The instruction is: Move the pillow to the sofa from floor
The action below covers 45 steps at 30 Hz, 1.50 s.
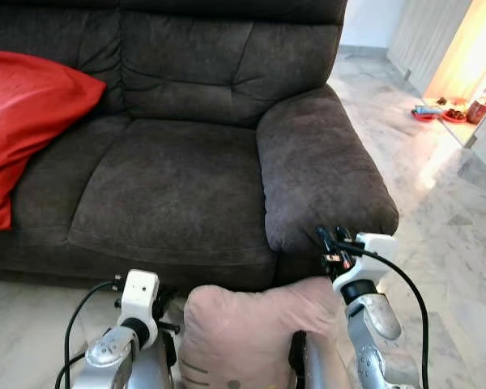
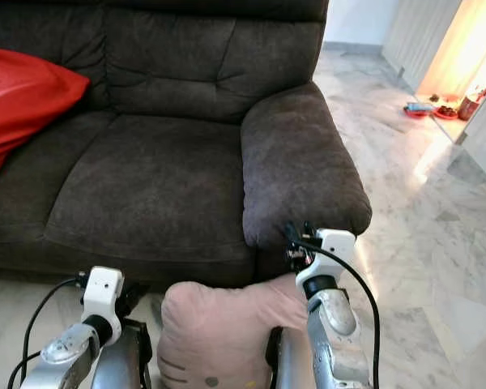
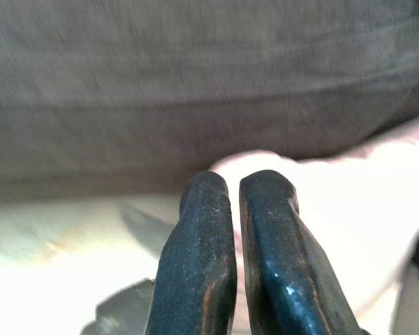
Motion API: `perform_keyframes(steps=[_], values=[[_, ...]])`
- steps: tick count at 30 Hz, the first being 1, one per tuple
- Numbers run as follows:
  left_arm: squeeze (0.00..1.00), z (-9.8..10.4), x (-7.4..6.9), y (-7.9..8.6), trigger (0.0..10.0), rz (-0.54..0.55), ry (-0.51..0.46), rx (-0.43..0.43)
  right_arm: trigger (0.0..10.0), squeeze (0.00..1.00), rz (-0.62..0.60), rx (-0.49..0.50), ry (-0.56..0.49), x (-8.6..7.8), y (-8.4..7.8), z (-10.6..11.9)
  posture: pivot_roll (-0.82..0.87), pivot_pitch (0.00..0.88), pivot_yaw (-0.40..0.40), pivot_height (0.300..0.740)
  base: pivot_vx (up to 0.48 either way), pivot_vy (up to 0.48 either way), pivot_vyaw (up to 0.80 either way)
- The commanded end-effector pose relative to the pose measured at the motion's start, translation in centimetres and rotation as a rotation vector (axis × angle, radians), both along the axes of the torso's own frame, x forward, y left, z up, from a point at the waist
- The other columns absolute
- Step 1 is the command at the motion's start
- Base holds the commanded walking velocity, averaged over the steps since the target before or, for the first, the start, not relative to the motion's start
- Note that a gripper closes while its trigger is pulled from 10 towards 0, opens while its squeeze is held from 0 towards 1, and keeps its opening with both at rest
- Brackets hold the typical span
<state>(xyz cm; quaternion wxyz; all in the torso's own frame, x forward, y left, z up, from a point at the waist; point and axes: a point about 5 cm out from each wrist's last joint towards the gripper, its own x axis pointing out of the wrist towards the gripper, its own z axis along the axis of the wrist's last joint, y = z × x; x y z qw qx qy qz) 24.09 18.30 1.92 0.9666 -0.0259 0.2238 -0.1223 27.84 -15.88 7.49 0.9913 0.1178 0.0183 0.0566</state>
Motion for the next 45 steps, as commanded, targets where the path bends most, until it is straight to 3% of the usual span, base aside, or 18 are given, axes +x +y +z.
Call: perform_keyframes(steps=[1,5,6,7,8,12,19,29,45], values=[[0.0,-1.2,-0.4,-0.1,10.0,0.005,0.082,-0.065,10.0,0.0,0.003,-0.007,-0.015,-0.1,-0.1,0.5,0.04,0.0,-0.088,0.513,0.0,0.0,0.0],[0.0,-1.9,0.2,0.4,10.0,0.026,0.107,-0.05,10.0,0.0,0.002,-0.013,-0.014,-0.4,-0.4,0.6,0.02,0.0,-0.095,0.513,0.0,0.0,0.0],[0.43,-1.9,0.6,0.7,10.0,0.041,0.109,-0.038,10.0,0.0,0.001,-0.016,-0.014,-0.4,-0.6,0.7,0.01,0.0,-0.096,0.513,0.0,0.0,0.0],[0.68,-1.9,1.2,1.1,10.0,0.062,0.111,-0.022,10.0,0.0,-0.002,-0.022,-0.014,-0.5,-0.8,0.8,0.01,0.0,-0.099,0.513,0.0,0.0,0.0],[1.0,-1.7,1.9,1.5,10.0,0.07,0.101,0.029,10.0,0.0,-0.005,-0.032,-0.013,-0.7,-1.2,0.9,0.01,0.006,-0.111,0.513,0.0,0.0,0.0],[1.0,-1.1,3.1,1.9,10.0,0.086,0.072,0.067,10.0,0.0,-0.003,-0.044,-0.011,-1.0,-1.7,1.1,0.0,0.022,-0.12,0.513,0.0,0.0,0.0],[1.0,-1.2,4.5,1.0,10.0,0.027,0.099,-0.026,10.0,0.0,0.023,-0.051,-0.041,-0.5,-1.4,2.8,-0.03,0.069,-0.15,0.513,0.0,0.0,0.0],[1.0,-1.4,4.8,1.0,10.0,-0.002,0.101,-0.02,10.0,0.0,0.043,-0.052,-0.065,-1.0,-1.5,4.7,-0.07,0.136,-0.186,0.513,0.0,0.0,0.0],[1.0,-0.8,5.3,2.2,10.0,-0.016,0.075,-0.058,10.0,0.0,0.054,-0.067,-0.017,-2.3,-1.9,5.1,-0.09,0.171,-0.214,0.513,0.0,0.0,0.0]])
